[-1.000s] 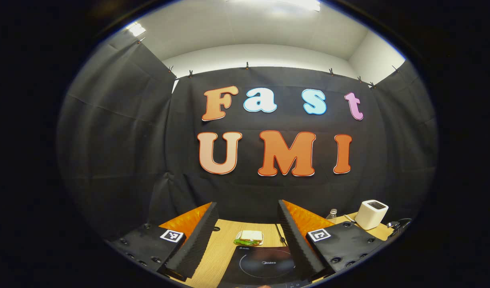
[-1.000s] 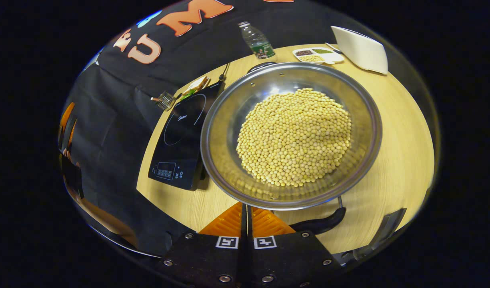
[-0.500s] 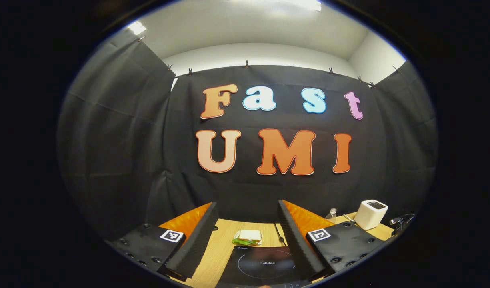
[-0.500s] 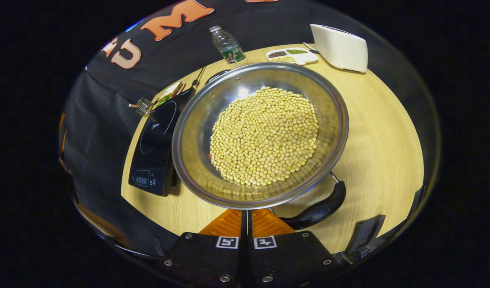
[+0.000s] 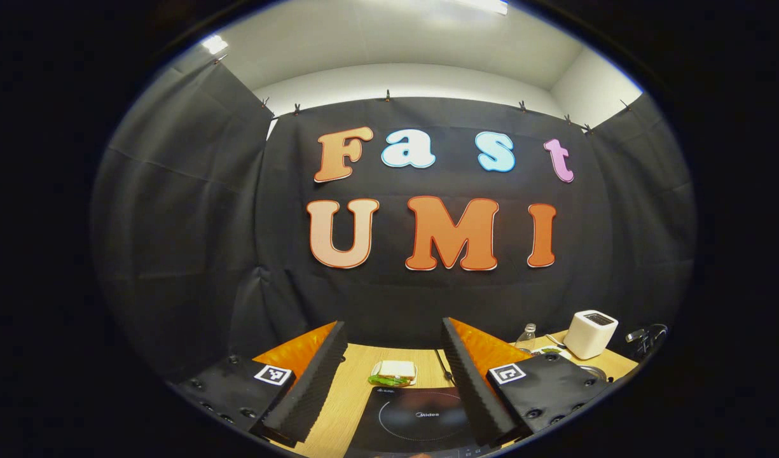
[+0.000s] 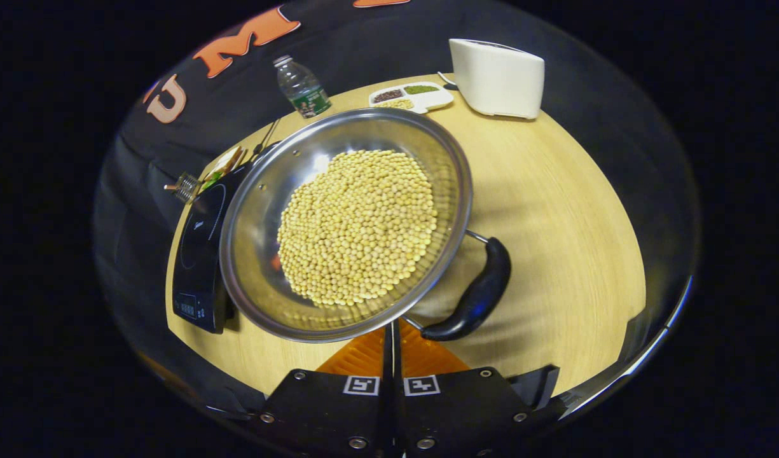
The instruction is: First push the handle of the pot to place it horizontally, then grasp the pot with both hands and set it on the induction cooktop.
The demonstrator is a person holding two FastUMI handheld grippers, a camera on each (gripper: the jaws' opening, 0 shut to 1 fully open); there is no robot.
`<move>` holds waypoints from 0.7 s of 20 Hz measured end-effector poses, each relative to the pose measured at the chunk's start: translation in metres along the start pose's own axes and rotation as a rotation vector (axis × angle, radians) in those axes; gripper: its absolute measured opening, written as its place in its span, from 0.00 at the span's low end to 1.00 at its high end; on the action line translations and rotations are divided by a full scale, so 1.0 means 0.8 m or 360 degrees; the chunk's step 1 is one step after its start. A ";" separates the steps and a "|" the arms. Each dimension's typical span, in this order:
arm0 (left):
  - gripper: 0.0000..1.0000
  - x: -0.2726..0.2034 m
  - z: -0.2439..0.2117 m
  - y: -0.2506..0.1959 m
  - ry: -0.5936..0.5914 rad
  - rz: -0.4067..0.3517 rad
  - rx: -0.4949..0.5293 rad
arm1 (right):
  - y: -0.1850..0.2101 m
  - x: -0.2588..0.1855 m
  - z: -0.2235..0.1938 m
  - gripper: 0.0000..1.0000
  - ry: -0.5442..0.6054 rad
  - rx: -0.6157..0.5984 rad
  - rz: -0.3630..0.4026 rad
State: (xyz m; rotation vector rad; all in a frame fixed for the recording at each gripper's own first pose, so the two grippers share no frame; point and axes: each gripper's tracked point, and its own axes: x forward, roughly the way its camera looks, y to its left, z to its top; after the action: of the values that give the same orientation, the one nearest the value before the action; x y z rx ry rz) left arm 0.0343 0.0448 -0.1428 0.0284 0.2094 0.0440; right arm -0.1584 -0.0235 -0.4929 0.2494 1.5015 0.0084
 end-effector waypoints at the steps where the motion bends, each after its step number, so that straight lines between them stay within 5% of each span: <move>1: 0.98 0.002 0.000 0.000 0.0002 -0.0002 0.0000 | -0.007 0.001 0.005 0.00 -0.0004 0.0032 -0.0012; 14: 0.98 0.029 -0.038 -0.040 0.0090 -0.0093 0.0047 | -0.054 0.019 0.083 0.00 -0.0112 0.0282 -0.0159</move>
State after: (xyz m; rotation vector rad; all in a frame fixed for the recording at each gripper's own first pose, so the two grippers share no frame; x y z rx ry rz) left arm 0.0519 0.0147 -0.1784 0.0506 0.2674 -0.0166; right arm -0.0984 -0.0733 -0.5117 0.3134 1.4447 -0.2120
